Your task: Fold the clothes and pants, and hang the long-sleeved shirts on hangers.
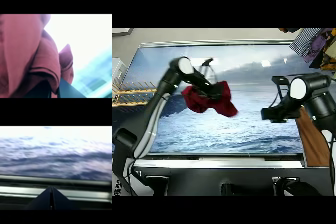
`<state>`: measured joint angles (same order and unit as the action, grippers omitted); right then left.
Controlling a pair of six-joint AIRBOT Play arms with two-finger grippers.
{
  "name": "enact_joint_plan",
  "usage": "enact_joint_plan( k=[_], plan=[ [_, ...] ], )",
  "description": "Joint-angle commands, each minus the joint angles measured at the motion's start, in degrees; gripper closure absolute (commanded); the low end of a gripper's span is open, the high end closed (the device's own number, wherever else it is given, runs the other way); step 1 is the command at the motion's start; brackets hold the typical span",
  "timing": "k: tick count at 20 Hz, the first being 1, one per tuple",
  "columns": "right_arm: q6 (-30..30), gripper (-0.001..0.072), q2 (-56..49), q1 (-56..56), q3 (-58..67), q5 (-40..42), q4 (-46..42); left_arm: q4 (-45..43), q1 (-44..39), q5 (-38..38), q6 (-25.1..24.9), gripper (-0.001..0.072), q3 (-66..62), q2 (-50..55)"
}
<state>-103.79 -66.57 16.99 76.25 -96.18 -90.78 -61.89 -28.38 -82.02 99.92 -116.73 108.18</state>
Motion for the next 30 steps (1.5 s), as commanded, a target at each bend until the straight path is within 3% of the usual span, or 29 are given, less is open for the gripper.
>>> enact_joint_plan(
  k=[1,4,8,10,11,14,16,19,21,22,24,25,27,29,30],
  plan=[
    [-1.01,0.0674,2.89,0.04,0.04,-10.01,-10.54,6.73,-10.32,6.47,3.41,0.0696,2.19,-0.42],
    [-1.05,0.0675,7.39,0.04,0.04,-9.97,-12.02,6.88,-17.22,11.78,4.70,0.0695,2.56,3.15],
    [-0.94,0.0675,10.69,0.04,0.02,-9.49,-12.52,6.95,-20.74,12.37,5.79,0.0667,2.56,9.40],
    [-0.59,0.0674,10.71,0.04,0.02,-7.67,-11.91,8.33,-19.06,12.44,7.67,0.0254,2.40,9.35],
    [-0.59,0.0673,10.69,0.04,0.02,-5.16,-10.75,9.16,-17.38,12.02,7.43,0.0162,2.05,8.44],
    [-0.70,0.0675,10.64,0.04,0.04,8.90,-2.16,9.31,-10.12,7.78,3.78,0.0163,1.40,2.49],
    [-5.84,0.0675,10.60,-0.04,0.76,18.71,-0.87,9.18,-4.55,2.99,3.34,0.0163,1.42,-2.82],
    [-7.54,0.0675,9.38,-7.80,6.60,23.82,0.57,9.18,3.54,-2.19,1.53,0.0164,1.42,-10.73],
    [-1.07,0.0673,9.14,-18.16,7.74,23.30,4.52,9.18,7.72,-2.54,-0.28,0.0165,1.42,-14.56],
    [4.76,0.0628,9.07,-23.89,7.04,21.51,8.04,9.18,9.46,-2.54,-0.85,0.0164,1.42,-15.98],
    [17.57,0.0465,9.16,-34.67,3.98,17.11,17.86,9.20,11.89,-2.54,-0.92,0.0164,1.42,-17.53],
    [21.00,0.0459,9.49,-39.08,0.90,16.61,23.63,9.20,12.72,-2.58,-0.92,0.0164,1.42,-17.86],
    [26.05,0.0459,10.40,-45.79,-8.63,16.96,32.20,9.20,13.46,-2.67,-0.92,0.0165,1.44,-17.81],
    [28.68,0.0453,10.45,-46.95,-19.93,16.90,33.16,9.18,13.66,-2.62,-0.92,0.0165,1.46,-17.49],
    [29.31,0.0415,10.43,-46.97,-25.59,17.57,34.10,9.16,13.66,-2.58,-0.92,0.0164,1.53,-17.33]
  ],
)
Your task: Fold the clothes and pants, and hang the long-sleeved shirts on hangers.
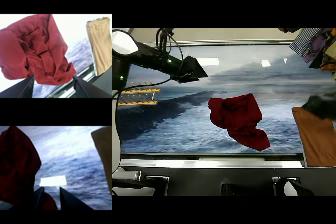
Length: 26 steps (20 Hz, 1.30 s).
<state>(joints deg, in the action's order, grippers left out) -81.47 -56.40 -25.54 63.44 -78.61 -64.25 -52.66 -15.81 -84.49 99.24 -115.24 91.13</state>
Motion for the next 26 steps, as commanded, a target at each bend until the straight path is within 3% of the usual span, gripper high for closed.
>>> enact_joint_plan(
  k=[1,3,4,10,16,20,21,22,23,25,26],
  plan=[
    [7.21,0.0357,0.26,-4.42,-17.57,0.42,8.28,-0.07,1.09,-0.02,-0.24,0.0164,0.15,-0.15],
    [7.63,0.0258,0.26,-4.44,-26.01,1.68,9.88,-0.04,1.09,0.11,-0.24,0.0165,0.26,0.26],
    [7.63,0.0254,0.26,-4.44,-29.70,2.95,10.05,-0.07,1.09,0.09,-0.24,0.0164,0.26,0.46],
    [12.07,0.0262,0.26,-4.42,-42.32,8.22,13.70,-0.07,1.09,0.09,-0.22,0.0161,0.26,1.14],
    [10.88,0.0283,-0.13,-3.98,-42.53,11.72,16.76,-0.07,1.09,0.09,-0.20,0.0159,0.26,1.51],
    [8.26,0.0288,-4.26,6.56,-42.51,16.20,18.45,-0.74,1.09,0.26,-0.04,0.0150,0.42,1.51],
    [6.99,0.0345,-5.31,9.20,-42.51,17.59,18.49,-0.92,1.16,0.22,0.39,0.0150,0.42,1.49],
    [6.64,0.0489,-5.75,11.06,-42.49,18.56,18.64,-0.92,1.44,-0.35,0.39,0.0150,0.39,1.46],
    [6.56,0.0680,-5.64,11.50,-42.49,18.73,18.67,-1.33,2.12,-1.70,0.39,0.0150,0.39,1.38],
    [6.03,0.0678,-4.55,11.28,-42.29,18.53,18.38,-6.01,4.26,-5.46,0.09,0.0146,0.52,0.96],
    [5.73,0.0678,-3.45,11.28,-41.81,18.08,18.12,-9.07,5.60,-6.32,-0.48,0.0080,0.98,0.72]
  ],
)
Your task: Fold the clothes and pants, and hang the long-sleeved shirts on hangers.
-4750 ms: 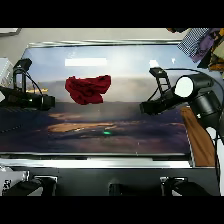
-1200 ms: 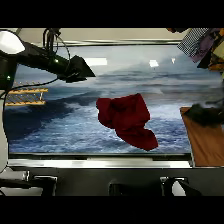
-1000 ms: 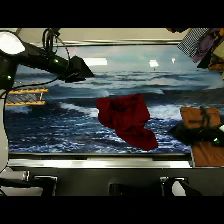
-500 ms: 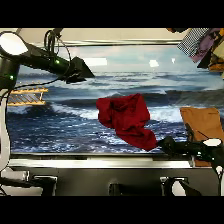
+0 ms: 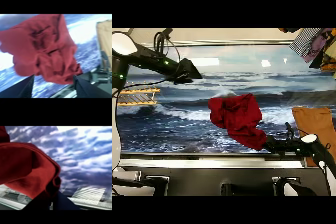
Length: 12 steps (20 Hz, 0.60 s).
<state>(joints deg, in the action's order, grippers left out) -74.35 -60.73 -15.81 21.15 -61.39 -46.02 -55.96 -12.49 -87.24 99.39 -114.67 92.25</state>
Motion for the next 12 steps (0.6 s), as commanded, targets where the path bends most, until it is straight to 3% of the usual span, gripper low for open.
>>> enact_joint_plan(
  k=[1,3,6,9,12],
  plan=[
    [-2.27,0.0678,2.10,1.55,1.09,0.07,-0.09,-7.91,3.93,-3.56,-1.49,0.0075,1.60,-0.46],
    [-3.54,0.0678,4.26,1.55,2.49,-2.27,-0.13,-8.61,7.28,-1.11,-3.72,0.0024,7.08,-0.42],
    [-5.20,0.0678,6.45,1.55,4.68,-5.64,-1.22,-8.02,10.12,10.25,-8.07,0.0025,21.18,-0.39],
    [-6.69,0.0677,7.04,1.55,5.79,-6.97,-2.05,2.91,10.71,22.73,-16.33,0.0025,36.22,0.24],
    [-7.08,0.0677,7.04,1.55,5.92,-8.04,-2.08,18.23,9.16,28.17,-24.00,0.0025,43.76,2.71]
  ],
)
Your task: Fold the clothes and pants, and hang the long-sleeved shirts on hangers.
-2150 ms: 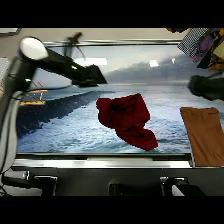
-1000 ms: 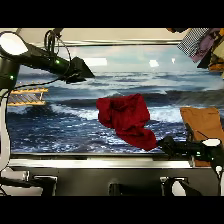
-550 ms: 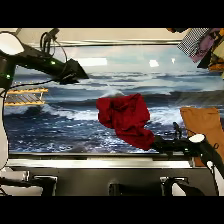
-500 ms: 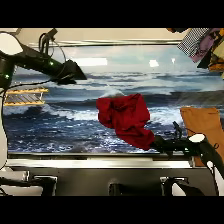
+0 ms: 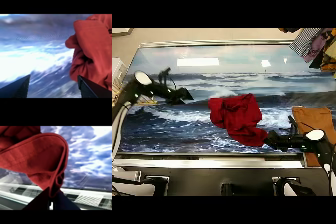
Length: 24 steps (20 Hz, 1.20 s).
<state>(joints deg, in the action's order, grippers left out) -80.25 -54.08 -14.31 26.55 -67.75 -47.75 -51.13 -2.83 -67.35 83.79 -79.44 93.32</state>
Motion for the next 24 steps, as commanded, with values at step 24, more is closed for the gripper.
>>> enact_joint_plan(
  k=[24],
  plan=[
    [-1.60,0.0676,0.39,0.04,0.52,-2.47,-0.55,31.76,0.00,10.12,-16.74,0.0031,8.96,4.90]
  ],
)
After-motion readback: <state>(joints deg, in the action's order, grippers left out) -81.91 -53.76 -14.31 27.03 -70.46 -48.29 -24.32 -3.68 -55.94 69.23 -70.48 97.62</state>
